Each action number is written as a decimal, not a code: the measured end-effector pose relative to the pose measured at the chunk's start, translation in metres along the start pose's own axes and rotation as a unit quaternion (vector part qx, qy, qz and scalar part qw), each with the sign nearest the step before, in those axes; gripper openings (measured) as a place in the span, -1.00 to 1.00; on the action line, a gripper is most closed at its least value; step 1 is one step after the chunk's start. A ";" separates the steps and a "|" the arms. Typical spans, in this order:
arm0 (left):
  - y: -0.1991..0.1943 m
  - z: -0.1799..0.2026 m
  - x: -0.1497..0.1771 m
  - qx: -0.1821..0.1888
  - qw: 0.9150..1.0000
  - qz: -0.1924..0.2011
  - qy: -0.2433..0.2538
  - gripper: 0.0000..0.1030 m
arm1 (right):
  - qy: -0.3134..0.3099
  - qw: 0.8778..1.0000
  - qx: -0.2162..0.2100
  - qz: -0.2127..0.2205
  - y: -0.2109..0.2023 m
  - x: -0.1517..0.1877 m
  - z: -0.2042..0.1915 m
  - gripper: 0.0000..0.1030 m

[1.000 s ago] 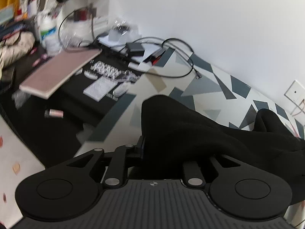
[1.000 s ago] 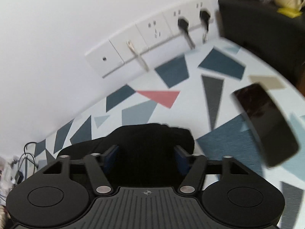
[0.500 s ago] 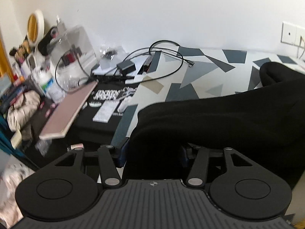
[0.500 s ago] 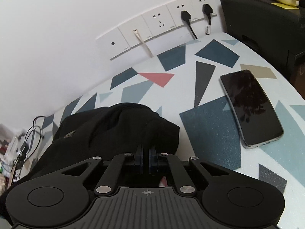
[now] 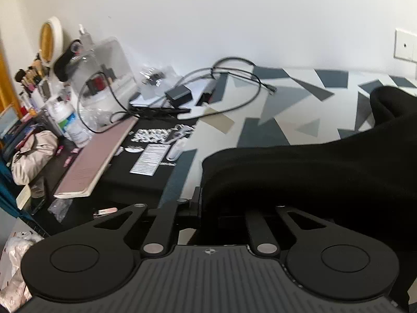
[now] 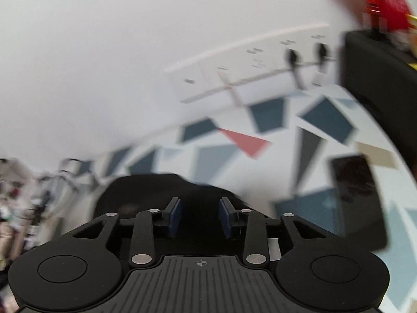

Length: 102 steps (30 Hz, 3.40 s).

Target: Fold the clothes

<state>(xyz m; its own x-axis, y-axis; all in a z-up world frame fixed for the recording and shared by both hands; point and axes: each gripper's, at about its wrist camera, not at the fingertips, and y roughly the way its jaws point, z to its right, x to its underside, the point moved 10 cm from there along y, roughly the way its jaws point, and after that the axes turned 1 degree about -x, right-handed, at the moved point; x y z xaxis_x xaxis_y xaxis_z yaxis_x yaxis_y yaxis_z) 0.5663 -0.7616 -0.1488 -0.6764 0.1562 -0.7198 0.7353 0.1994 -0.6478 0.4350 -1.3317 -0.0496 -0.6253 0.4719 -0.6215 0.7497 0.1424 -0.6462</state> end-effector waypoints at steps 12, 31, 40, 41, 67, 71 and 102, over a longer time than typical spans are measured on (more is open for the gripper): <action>-0.042 -0.008 0.005 0.005 0.999 0.038 -0.021 -0.81 | -0.051 0.994 -0.014 -0.100 0.089 0.025 -0.038 -0.80; -0.030 0.034 0.006 0.003 0.987 0.064 0.146 -0.86 | 0.050 0.978 -0.165 0.119 -0.051 -0.012 -0.039 -0.86; -0.178 -0.060 -0.142 0.023 0.945 0.307 -0.108 -0.86 | 0.049 0.934 -0.226 0.273 -0.160 -0.092 -0.085 -0.88; -0.193 -0.064 -0.152 0.021 0.937 0.329 -0.116 -0.86 | 0.051 0.924 -0.238 0.294 -0.178 -0.101 -0.089 -0.88; -0.099 -0.023 -0.114 0.105 0.972 0.154 -0.145 -0.84 | -0.001 0.931 -0.147 0.334 -0.243 -0.067 -0.091 -0.88; -0.066 -0.003 -0.132 0.110 0.977 0.131 -0.123 -0.84 | -0.006 0.944 -0.114 0.311 -0.207 -0.086 -0.078 -0.88; 0.009 0.013 -0.080 0.007 0.985 -0.044 -0.164 0.53 | 0.065 0.997 0.022 -0.044 0.150 -0.104 0.070 0.27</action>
<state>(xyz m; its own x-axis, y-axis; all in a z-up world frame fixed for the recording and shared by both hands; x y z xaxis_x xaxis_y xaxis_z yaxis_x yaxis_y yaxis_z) 0.6280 -0.7845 -0.1002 -0.6888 -0.1827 -0.7016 0.6770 0.1841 -0.7126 0.5973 -1.4203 -0.1127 -0.6526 0.5686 -0.5008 0.6814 0.1514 -0.7161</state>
